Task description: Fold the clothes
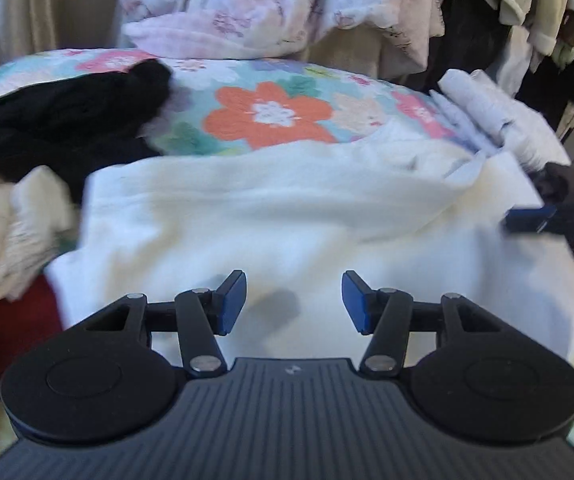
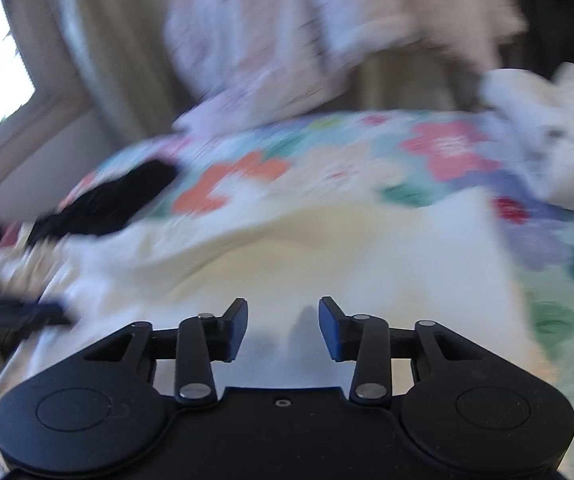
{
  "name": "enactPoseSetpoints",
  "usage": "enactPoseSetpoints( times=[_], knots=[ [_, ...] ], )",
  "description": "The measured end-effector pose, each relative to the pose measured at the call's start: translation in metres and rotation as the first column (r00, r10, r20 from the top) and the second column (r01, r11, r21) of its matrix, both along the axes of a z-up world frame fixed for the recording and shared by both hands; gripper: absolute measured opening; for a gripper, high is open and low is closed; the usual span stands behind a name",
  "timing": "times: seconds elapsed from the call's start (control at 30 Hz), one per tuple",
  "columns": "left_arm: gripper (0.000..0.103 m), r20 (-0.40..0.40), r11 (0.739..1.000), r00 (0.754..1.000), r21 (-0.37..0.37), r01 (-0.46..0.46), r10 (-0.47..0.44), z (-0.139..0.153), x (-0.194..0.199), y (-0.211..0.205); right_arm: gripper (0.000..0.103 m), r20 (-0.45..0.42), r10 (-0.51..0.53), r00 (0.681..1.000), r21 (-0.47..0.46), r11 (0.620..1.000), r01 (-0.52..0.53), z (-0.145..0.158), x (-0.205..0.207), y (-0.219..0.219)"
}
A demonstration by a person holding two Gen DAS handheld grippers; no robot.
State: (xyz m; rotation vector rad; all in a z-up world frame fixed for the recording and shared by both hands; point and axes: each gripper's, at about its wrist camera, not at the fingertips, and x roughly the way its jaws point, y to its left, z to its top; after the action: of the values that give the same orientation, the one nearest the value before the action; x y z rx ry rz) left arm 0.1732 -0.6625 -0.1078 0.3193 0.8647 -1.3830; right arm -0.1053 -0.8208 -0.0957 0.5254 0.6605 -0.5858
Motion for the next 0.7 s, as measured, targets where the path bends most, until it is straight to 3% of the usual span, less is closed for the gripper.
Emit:
enactPoseSetpoints(
  times=[0.1, 0.17, 0.27, 0.37, 0.43, 0.53, 0.63, 0.7],
  knots=[
    [0.049, -0.09, 1.0, 0.996, -0.017, 0.012, -0.014, -0.009, -0.006, -0.025, 0.05, -0.038, 0.078, 0.996, 0.003, 0.997, -0.078, -0.001, 0.04, 0.007],
    [0.048, -0.039, 1.0, 0.999, -0.001, -0.017, 0.017, -0.014, -0.011, -0.042, 0.05, -0.097, 0.116, 0.989, -0.052, 0.991, -0.121, -0.004, 0.068, 0.012],
    [0.048, 0.06, 0.989, 0.987, -0.008, -0.147, 0.147, -0.015, -0.006, -0.057, 0.049, -0.17, 0.139, 0.976, -0.157, 0.974, -0.166, -0.01, 0.101, 0.013],
    [0.048, 0.069, 0.971, 0.968, -0.005, -0.241, 0.24, -0.014, 0.012, -0.058, 0.043, -0.145, 0.055, 0.988, -0.237, 0.967, -0.089, -0.008, 0.109, 0.003],
    [0.048, 0.091, 0.965, 0.961, 0.003, -0.262, 0.261, -0.009, 0.019, -0.047, 0.043, -0.13, -0.017, 0.991, -0.26, 0.965, -0.018, -0.004, 0.103, -0.006],
    [0.053, 0.128, 0.969, 0.961, -0.008, -0.246, 0.245, 0.004, 0.017, -0.007, 0.047, -0.015, -0.085, 0.996, -0.202, 0.976, 0.08, 0.013, 0.069, -0.001],
    [0.06, 0.168, 0.974, 0.96, 0.014, -0.228, 0.222, 0.006, 0.007, 0.035, 0.065, 0.109, -0.108, 0.988, -0.125, 0.985, 0.121, 0.023, 0.02, 0.022],
    [0.061, 0.195, 0.976, 0.96, 0.05, -0.214, 0.2, 0.001, -0.002, 0.059, 0.078, 0.112, -0.146, 0.983, -0.081, 0.985, 0.155, 0.016, -0.006, 0.036]
  ],
)
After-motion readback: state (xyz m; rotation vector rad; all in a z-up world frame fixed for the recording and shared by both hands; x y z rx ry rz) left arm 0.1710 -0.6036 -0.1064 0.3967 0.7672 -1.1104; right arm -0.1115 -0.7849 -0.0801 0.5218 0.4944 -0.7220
